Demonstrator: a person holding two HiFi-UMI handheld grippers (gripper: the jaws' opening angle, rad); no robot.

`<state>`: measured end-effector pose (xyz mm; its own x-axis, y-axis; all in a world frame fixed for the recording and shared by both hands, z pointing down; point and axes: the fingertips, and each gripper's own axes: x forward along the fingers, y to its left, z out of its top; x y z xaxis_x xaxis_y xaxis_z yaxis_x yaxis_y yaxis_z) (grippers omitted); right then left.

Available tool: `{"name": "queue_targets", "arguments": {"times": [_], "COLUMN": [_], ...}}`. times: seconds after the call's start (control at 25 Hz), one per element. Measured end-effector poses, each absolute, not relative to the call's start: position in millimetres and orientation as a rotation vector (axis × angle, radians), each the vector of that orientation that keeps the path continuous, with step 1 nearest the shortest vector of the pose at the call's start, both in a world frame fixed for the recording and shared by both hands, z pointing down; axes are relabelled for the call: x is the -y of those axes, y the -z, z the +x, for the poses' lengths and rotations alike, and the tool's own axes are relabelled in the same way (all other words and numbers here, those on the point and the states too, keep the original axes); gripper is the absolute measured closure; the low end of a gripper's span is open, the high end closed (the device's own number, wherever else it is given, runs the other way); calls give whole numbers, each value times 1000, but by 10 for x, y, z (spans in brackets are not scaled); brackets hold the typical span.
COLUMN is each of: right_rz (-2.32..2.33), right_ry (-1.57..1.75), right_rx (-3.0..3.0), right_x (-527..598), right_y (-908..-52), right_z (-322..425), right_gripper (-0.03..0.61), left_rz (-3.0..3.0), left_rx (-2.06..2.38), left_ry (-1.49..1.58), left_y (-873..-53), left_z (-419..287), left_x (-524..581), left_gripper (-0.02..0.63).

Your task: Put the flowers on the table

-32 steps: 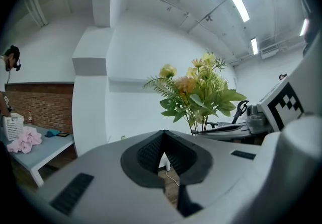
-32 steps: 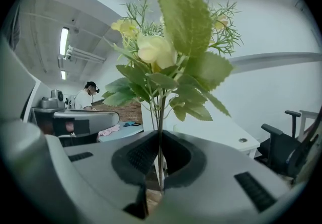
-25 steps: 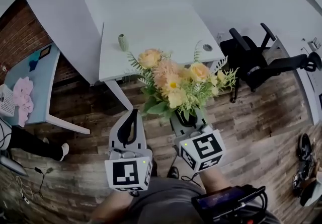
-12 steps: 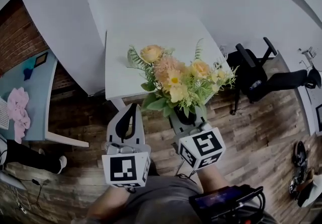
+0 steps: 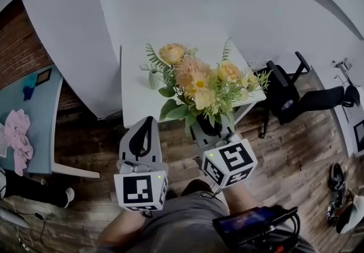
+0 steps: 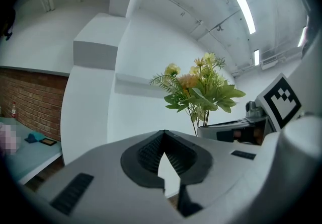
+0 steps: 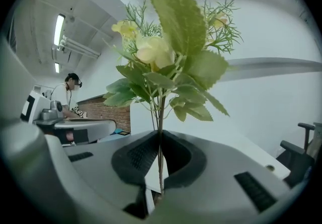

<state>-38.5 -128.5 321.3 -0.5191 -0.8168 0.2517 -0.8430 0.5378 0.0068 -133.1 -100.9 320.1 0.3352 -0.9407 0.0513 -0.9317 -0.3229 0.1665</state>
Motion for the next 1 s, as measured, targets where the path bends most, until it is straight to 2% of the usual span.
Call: {"name": "queue_targets", "arguments": {"times": [0.4,1.0], "right_rz": [1390,1207], "right_ry": [-164,-214], "right_rx": [2516,2625], "right_x": [1698,3004], "right_y": [-3409,-3640], "right_z": [-380,-382], "right_gripper": [555,555], "left_rz": [2395,2300], "left_rx": [1688,1833], "left_ry": [45,-29], "left_y": [-3495,-3646], "left_z": [-1311,-1188], "left_x": [1433,2760], "left_gripper": [609,609]}}
